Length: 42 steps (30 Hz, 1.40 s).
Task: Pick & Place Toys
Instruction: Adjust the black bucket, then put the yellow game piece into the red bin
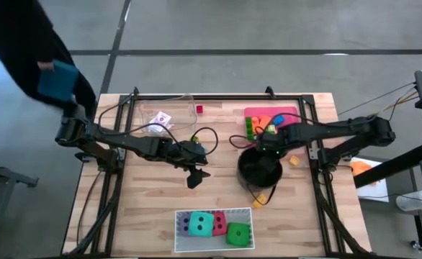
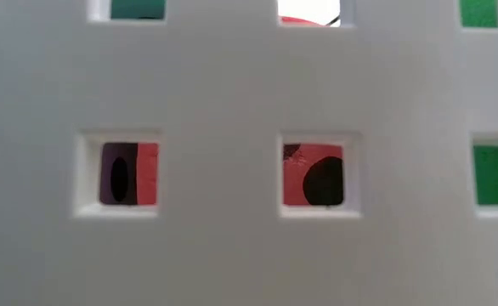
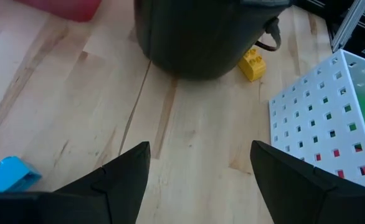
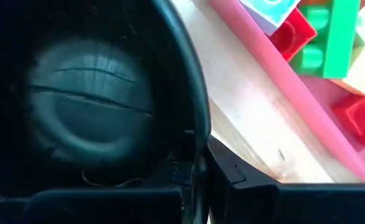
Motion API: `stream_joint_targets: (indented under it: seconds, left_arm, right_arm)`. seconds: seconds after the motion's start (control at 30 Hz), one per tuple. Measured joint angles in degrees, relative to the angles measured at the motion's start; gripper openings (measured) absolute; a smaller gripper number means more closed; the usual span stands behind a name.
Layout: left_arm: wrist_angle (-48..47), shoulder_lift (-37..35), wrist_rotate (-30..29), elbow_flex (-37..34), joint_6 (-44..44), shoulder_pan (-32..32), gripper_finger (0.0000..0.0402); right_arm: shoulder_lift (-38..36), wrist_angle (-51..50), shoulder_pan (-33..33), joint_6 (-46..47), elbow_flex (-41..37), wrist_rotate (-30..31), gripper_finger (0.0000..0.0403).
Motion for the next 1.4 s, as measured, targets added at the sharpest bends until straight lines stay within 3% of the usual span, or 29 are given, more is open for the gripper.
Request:
stream_joint_targets:
  seconds: [0.7,1.13,1.4]
  left_arm:
    - [0.0,0.0,0.0,0.0,0.0,0.0,0.0278]
    - [0.0,0.0,0.0,0.0,0.2,0.0,0.0278]
    - [-0.1,0.0,0.0,0.0,0.2,0.0,0.0278]
  right_arm:
    - [1.1,0.0,-0.3,-4.7,4.2,0.2,0.0013]
    - [1.0,0.1,-0.3,-4.5,4.2,-0.1,0.0198]
    - [-3.2,-1.8,-0.3,-2.0,5.5,-0.5,0.0261]
